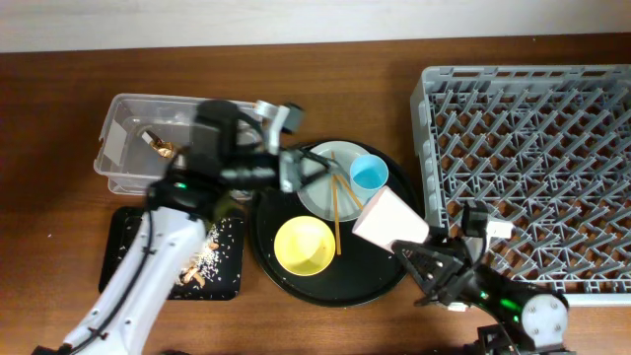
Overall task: Sort waste into correct bins and load items into the dishwasher rack
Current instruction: 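Hand the pink cup from the left gripper to the right gripper, then carry the pink cup with the right gripper and place it upside down in the rack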
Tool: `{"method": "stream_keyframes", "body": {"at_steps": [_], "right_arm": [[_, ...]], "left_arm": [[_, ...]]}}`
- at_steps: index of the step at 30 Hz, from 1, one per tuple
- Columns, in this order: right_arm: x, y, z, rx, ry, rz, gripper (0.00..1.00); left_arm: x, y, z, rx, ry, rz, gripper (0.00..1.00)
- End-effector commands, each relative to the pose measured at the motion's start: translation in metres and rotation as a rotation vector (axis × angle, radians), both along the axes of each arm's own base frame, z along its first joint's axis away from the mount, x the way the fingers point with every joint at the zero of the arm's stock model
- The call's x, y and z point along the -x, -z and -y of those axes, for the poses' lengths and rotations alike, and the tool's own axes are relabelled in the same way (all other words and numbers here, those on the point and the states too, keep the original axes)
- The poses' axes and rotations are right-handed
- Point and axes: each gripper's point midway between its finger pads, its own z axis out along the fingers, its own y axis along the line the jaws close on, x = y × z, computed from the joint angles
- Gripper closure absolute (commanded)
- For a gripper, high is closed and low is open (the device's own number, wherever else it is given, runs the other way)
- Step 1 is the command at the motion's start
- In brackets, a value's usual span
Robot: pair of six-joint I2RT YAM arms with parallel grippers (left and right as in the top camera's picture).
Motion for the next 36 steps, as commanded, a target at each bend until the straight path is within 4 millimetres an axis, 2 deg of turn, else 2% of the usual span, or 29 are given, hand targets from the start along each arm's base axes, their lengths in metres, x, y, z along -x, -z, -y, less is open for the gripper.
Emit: {"method": "stream_keyframes", "body": {"at_steps": [1,6,7,10,13,14,17,20,22,27,29,32,36], "right_arm": [[-0.009,0.002,0.002,0.037,0.044,0.026,0.54],[-0.027,0.007,0.003,0.042,0.074,-0.034,0.55],[-0.031,0.005,0.003,0.057,0.075,-0.026,0.55],[-0.045,-0.003,-0.002,0.107,0.055,-0.034,0.56],[-0.063,-0.017,-0.007,0.180,0.036,-0.045,0.58],[-0.068,-0.022,-0.008,0.206,0.032,-0.051,0.58],[-0.086,-0.032,-0.008,0.308,0.044,-0.083,0.59],[-0.110,-0.029,0.011,0.492,0.172,-0.158,0.59],[-0.125,-0.021,0.043,0.684,0.340,-0.234,0.59],[-0.134,-0.014,0.105,0.958,0.620,-0.356,0.58],[-0.138,-0.011,0.117,1.008,0.675,-0.368,0.58],[-0.147,0.004,0.133,1.091,0.728,-0.413,0.58],[-0.161,0.025,0.137,1.144,0.724,-0.461,0.57]], "left_arm": [[-0.022,0.012,-0.036,-0.038,-0.128,-0.045,0.77],[-0.024,0.021,-0.052,-0.056,-0.174,-0.107,0.77],[-0.025,0.022,-0.053,-0.062,-0.183,-0.106,0.73],[-0.026,0.023,-0.054,-0.066,-0.187,-0.106,0.25],[-0.025,0.024,-0.054,-0.067,-0.187,-0.113,0.04],[-0.025,0.024,-0.054,-0.067,-0.187,-0.113,0.01],[-0.025,0.024,-0.054,-0.067,-0.187,-0.113,0.01],[-0.025,0.024,-0.054,-0.067,-0.187,-0.113,0.01],[-0.025,0.024,-0.054,-0.067,-0.187,-0.113,0.01],[-0.025,0.024,-0.054,-0.067,-0.187,-0.113,0.01],[-0.025,0.024,-0.054,-0.067,-0.187,-0.113,0.01],[-0.025,0.024,-0.054,-0.067,-0.187,-0.113,0.01],[-0.025,0.024,-0.054,-0.067,-0.187,-0.113,0.01]]}}
